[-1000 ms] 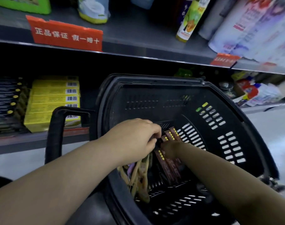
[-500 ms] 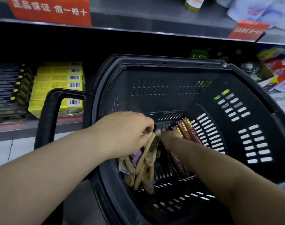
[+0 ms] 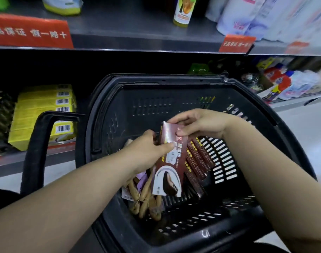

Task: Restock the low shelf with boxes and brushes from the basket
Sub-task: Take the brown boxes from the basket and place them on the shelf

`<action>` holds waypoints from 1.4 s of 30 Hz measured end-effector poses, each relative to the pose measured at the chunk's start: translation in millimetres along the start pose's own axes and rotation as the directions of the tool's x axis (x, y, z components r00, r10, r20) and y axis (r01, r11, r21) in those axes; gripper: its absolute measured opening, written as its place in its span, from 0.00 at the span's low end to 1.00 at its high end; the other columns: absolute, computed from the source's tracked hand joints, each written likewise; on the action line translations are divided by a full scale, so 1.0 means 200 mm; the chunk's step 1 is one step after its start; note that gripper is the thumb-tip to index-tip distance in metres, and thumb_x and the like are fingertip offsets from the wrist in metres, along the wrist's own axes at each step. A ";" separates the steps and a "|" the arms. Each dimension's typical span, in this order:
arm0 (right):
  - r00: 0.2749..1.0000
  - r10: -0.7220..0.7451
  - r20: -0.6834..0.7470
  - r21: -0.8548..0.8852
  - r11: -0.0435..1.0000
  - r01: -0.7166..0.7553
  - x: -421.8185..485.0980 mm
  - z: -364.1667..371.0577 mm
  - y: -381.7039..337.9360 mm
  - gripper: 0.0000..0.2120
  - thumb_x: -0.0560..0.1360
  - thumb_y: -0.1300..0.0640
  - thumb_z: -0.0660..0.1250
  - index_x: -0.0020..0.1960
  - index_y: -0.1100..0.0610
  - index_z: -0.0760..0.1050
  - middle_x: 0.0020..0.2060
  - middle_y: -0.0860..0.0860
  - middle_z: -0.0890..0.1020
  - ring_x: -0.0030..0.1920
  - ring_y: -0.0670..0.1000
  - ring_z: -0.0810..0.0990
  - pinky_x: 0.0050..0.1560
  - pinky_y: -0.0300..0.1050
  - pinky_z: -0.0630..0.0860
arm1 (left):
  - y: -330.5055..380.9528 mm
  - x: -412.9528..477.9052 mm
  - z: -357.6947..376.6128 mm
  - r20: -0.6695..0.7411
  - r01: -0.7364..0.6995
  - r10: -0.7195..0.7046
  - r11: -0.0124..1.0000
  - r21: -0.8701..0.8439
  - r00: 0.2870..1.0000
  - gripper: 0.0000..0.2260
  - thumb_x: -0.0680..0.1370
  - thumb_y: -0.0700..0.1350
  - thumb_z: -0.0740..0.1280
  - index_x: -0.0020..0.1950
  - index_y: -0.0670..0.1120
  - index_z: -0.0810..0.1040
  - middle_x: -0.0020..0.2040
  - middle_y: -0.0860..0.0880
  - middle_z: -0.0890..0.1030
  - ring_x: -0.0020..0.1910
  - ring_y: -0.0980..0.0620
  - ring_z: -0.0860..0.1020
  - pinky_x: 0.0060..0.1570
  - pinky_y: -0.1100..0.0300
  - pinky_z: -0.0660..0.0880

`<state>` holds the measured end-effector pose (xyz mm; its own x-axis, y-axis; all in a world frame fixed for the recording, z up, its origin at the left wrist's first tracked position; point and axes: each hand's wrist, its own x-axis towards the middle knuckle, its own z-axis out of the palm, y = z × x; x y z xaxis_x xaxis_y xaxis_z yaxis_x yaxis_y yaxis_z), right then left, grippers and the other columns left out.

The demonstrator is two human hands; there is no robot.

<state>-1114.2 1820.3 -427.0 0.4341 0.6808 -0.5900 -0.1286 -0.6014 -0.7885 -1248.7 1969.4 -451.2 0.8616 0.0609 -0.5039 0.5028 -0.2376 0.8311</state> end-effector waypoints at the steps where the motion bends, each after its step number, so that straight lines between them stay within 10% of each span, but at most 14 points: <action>1: 0.999 -0.044 0.001 0.068 0.997 0.044 0.01 0.01 0.01 0.14 0.71 0.57 0.69 0.57 0.53 0.77 0.49 0.52 0.82 0.48 0.48 0.82 0.48 0.42 0.80 | 0.00 0.00 0.00 -0.011 0.023 -0.023 0.999 -0.039 1.000 0.22 0.74 0.52 0.70 0.64 0.45 0.69 0.55 0.48 0.80 0.53 0.49 0.80 0.56 0.52 0.76; 5: 0.974 0.116 -0.194 0.276 0.959 -0.059 0.17 0.01 0.20 0.18 0.76 0.44 0.62 0.56 0.55 0.78 0.53 0.56 0.82 0.50 0.54 0.82 0.48 0.47 0.81 | -0.03 0.02 -0.04 -0.056 0.053 -0.057 0.997 -0.062 0.997 0.11 0.74 0.47 0.71 0.54 0.49 0.74 0.53 0.46 0.82 0.51 0.48 0.81 0.58 0.49 0.75; 7: 0.915 0.270 -0.300 -0.177 0.927 -0.332 0.23 0.03 0.37 0.17 0.79 0.46 0.59 0.56 0.57 0.76 0.51 0.57 0.80 0.47 0.55 0.81 0.46 0.42 0.78 | -0.03 0.02 -0.04 -0.080 0.051 -0.055 0.997 -0.057 0.995 0.15 0.75 0.48 0.70 0.59 0.49 0.73 0.54 0.48 0.82 0.51 0.49 0.80 0.57 0.51 0.75; 10: 0.850 0.456 -0.263 -0.695 0.522 -0.495 0.26 0.11 0.62 0.13 0.80 0.51 0.59 0.55 0.58 0.75 0.53 0.59 0.78 0.49 0.54 0.76 0.41 0.37 0.69 | -0.03 0.03 -0.04 -0.113 0.028 -0.033 0.999 -0.044 0.993 0.15 0.76 0.50 0.68 0.60 0.49 0.70 0.55 0.49 0.80 0.50 0.50 0.79 0.48 0.58 0.74; 15: 0.766 0.549 -0.333 -0.678 0.426 -0.599 0.35 0.23 0.89 0.22 0.80 0.57 0.57 0.71 0.66 0.62 0.67 0.64 0.68 0.65 0.62 0.70 0.65 0.53 0.68 | -0.03 0.05 0.00 -0.092 0.017 -0.024 0.997 -0.073 0.995 0.14 0.76 0.51 0.67 0.58 0.51 0.67 0.53 0.51 0.79 0.43 0.56 0.79 0.33 0.66 0.70; 20: 0.776 0.404 -0.485 -0.607 0.484 -0.631 0.35 0.17 0.99 0.19 0.75 0.55 0.62 0.64 0.60 0.72 0.60 0.60 0.76 0.60 0.60 0.75 0.59 0.53 0.72 | -0.02 0.10 0.02 -0.083 0.009 -0.018 0.995 -0.099 0.996 0.16 0.77 0.50 0.66 0.61 0.50 0.67 0.54 0.49 0.79 0.46 0.53 0.80 0.36 0.65 0.72; 27: 0.668 0.427 -0.610 -0.590 0.318 -0.742 0.32 0.13 1.02 0.24 0.79 0.62 0.57 0.72 0.68 0.56 0.67 0.61 0.69 0.63 0.58 0.75 0.56 0.49 0.74 | 0.01 0.15 0.05 -0.085 0.002 -0.014 0.990 -0.139 0.996 0.14 0.77 0.51 0.66 0.59 0.51 0.66 0.52 0.51 0.80 0.41 0.56 0.80 0.31 0.67 0.71; 31: 0.705 0.457 -0.542 -0.613 0.358 -0.704 0.30 0.11 1.02 0.17 0.79 0.59 0.60 0.66 0.63 0.67 0.59 0.58 0.76 0.55 0.54 0.79 0.50 0.44 0.75 | 0.03 0.17 0.05 -0.122 -0.034 0.014 0.986 -0.164 0.992 0.12 0.77 0.50 0.66 0.57 0.53 0.66 0.48 0.53 0.79 0.38 0.58 0.79 0.27 0.70 0.72; 36: 0.732 0.509 -0.452 -0.408 0.612 -0.677 0.28 -0.01 0.87 0.10 0.76 0.51 0.65 0.52 0.56 0.73 0.43 0.51 0.75 0.41 0.48 0.75 0.41 0.40 0.73 | 0.07 0.18 0.03 -0.188 -0.154 0.121 0.973 -0.174 0.975 0.11 0.77 0.45 0.66 0.56 0.53 0.67 0.48 0.52 0.80 0.45 0.52 0.81 0.45 0.55 0.79; 42: 0.768 0.321 -0.555 -0.076 0.899 -0.430 0.04 -0.21 0.45 0.14 0.74 0.48 0.66 0.49 0.59 0.77 0.45 0.54 0.83 0.47 0.53 0.80 0.52 0.44 0.75 | 0.11 0.19 -0.01 -0.264 -0.220 0.145 0.933 -0.283 0.954 0.09 0.78 0.49 0.65 0.55 0.53 0.67 0.42 0.55 0.80 0.32 0.62 0.81 0.25 0.71 0.73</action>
<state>-1084.8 1753.9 -496.1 0.7865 0.0979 -0.6097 -0.2350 -0.8656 -0.4421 -1205.0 1968.0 -450.5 0.9127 0.2796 -0.2980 0.2992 0.0397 0.9534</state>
